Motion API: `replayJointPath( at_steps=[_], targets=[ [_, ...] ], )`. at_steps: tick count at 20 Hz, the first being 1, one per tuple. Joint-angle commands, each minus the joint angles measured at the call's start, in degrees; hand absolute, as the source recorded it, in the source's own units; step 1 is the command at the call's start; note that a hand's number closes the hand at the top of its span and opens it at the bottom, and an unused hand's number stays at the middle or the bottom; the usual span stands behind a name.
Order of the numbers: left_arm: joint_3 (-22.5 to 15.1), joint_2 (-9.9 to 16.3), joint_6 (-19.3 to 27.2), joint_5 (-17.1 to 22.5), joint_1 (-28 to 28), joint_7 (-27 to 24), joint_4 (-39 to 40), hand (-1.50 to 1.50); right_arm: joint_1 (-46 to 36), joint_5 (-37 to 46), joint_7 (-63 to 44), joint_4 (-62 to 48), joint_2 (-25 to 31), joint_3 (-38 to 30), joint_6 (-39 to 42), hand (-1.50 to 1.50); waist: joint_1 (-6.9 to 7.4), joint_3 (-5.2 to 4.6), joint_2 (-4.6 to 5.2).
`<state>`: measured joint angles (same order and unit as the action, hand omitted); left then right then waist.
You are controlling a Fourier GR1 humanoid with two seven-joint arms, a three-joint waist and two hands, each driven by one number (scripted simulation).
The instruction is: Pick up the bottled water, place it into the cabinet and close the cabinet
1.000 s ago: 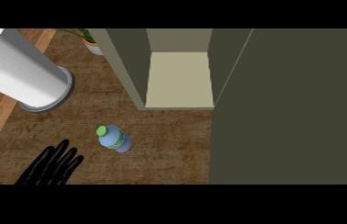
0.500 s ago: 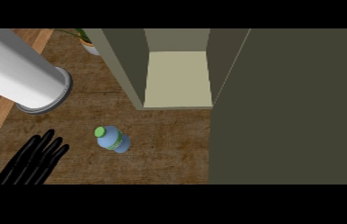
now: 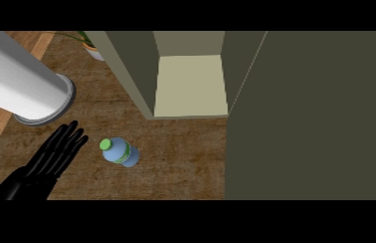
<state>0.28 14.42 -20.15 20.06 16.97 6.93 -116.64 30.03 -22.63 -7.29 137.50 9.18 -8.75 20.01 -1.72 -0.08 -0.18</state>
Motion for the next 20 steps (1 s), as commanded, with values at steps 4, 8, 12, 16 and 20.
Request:
replayJointPath(
  at_steps=[4,8,12,16,20],
  targets=[
    [0.83,-1.12,-2.28,-3.92,-4.49,-6.82,12.44,-1.50,6.18,-13.92,-3.96,12.19,0.81,-3.98,0.37,-1.50,-0.40,-0.03,-0.07],
    [0.01,-2.93,0.37,-9.71,-9.97,-9.42,19.64,-1.50,6.40,-12.65,-2.26,11.28,0.49,-3.41,1.32,-1.50,-0.30,-0.04,0.13],
    [0.04,-4.45,2.47,-12.74,-13.04,-11.17,26.99,-1.50,8.15,-13.65,1.52,8.10,0.44,-4.42,4.62,-1.50,-0.74,0.00,0.08],
    [1.28,-3.10,0.11,-13.00,-14.25,-14.55,33.06,-1.50,8.35,-13.36,-1.22,11.57,-0.07,-3.41,1.80,-1.50,-0.01,-0.04,0.14],
    [1.21,-3.11,-0.48,-15.02,-15.48,-18.46,38.31,-1.50,10.56,-15.76,2.21,8.75,1.27,-5.94,5.77,-1.50,0.20,0.02,0.02]
  ],
)
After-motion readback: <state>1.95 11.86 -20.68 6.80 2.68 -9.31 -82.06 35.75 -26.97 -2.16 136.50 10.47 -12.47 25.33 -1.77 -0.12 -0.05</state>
